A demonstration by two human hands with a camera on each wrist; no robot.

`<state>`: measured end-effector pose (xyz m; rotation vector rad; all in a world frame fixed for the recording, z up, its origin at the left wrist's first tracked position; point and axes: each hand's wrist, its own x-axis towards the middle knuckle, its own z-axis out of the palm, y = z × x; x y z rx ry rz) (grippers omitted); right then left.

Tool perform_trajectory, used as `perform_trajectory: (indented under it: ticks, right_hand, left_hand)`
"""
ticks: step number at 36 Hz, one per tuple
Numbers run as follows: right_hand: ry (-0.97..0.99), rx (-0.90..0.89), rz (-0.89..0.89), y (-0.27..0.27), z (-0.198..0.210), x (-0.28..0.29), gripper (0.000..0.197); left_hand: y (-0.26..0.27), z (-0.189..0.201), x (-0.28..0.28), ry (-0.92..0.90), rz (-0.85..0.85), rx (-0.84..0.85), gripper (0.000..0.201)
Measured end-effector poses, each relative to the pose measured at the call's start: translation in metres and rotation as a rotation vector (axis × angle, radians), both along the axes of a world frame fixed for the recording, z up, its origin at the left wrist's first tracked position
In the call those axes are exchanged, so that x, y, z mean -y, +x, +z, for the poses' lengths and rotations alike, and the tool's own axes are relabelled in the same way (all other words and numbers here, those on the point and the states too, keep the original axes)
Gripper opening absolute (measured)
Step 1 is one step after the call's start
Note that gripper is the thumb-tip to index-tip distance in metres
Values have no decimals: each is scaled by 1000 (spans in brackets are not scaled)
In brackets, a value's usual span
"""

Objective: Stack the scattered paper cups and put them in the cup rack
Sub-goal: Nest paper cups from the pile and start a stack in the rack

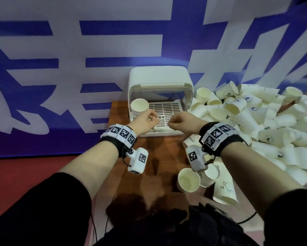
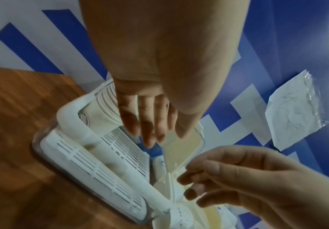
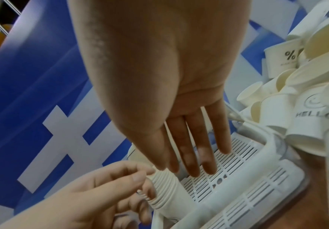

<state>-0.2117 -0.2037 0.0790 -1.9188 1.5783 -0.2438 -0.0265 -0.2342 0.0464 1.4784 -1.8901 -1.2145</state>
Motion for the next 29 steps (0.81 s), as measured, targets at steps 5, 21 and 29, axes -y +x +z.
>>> perform_trajectory:
  ticks: [5,21,29]
  right_hand:
    - [71,-84,-20,-19,-4,-22,12]
    - [63,-325,-37,-62,-25,-66,18]
    - [116,-441,85,-73,-41,-86,23]
  left_hand:
    - [-15,-4,-22,73,-254,160,12]
    - [-56,-39,-83,169,-470,435,32]
    - [-65,-46,-100,195,-419,496,30]
